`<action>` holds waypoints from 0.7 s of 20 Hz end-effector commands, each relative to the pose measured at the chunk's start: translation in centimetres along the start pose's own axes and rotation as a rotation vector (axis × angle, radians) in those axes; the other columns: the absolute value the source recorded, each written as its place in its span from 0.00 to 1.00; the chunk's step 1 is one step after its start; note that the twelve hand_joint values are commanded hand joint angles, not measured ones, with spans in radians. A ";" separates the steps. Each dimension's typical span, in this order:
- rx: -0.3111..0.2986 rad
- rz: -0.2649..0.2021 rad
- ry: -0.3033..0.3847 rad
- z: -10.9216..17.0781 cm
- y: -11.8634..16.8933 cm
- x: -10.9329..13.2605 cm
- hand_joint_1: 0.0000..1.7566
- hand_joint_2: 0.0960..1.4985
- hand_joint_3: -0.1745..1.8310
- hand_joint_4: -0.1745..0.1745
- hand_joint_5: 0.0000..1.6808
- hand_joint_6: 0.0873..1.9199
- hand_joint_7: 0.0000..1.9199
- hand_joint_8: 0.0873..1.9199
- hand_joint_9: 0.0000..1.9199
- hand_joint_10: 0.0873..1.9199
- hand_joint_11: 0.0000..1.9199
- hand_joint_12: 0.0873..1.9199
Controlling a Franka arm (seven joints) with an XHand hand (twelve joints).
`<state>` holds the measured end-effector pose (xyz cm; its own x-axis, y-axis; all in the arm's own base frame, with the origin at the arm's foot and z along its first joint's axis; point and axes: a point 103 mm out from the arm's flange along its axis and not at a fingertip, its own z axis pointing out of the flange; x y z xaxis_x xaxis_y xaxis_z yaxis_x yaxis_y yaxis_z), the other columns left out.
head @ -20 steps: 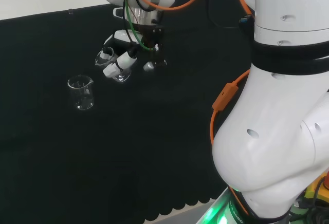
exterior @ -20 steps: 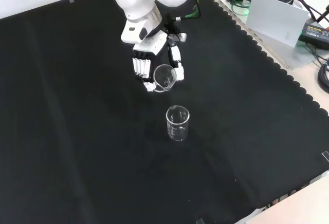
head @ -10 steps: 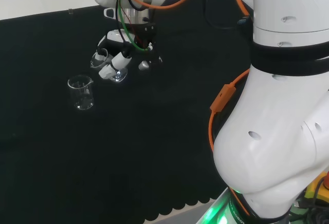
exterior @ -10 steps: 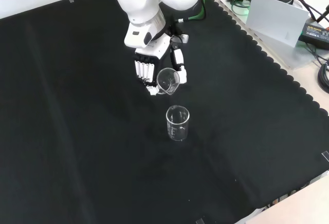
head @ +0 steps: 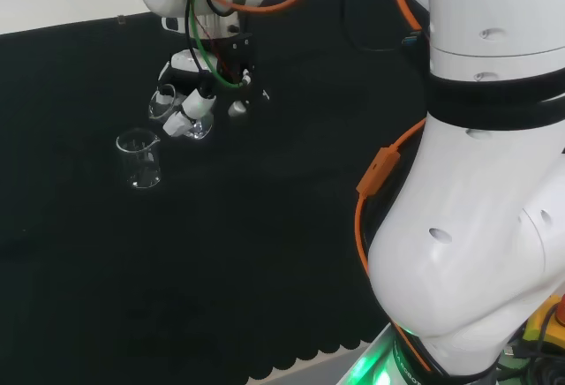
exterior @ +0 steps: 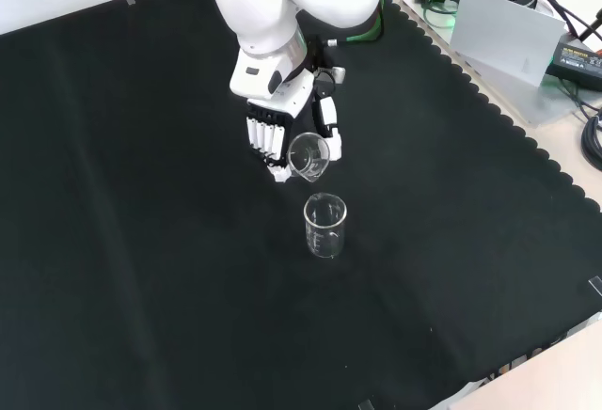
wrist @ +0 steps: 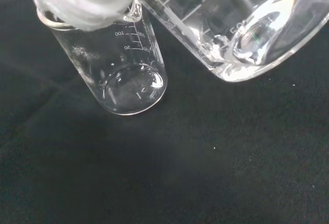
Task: Pour the water from the handheld beaker into the one on the table.
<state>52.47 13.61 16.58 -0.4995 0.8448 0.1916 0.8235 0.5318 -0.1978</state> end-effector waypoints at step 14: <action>0.121 0.063 -0.150 -0.8 1.1 1.0 0.74 0.69 0.00 0.00 0.75 0.26 0.69 0.24 0.76 0.34 0.54 0.46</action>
<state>53.11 14.62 17.24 -0.4879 0.8708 0.0606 0.8239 0.4823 -0.2975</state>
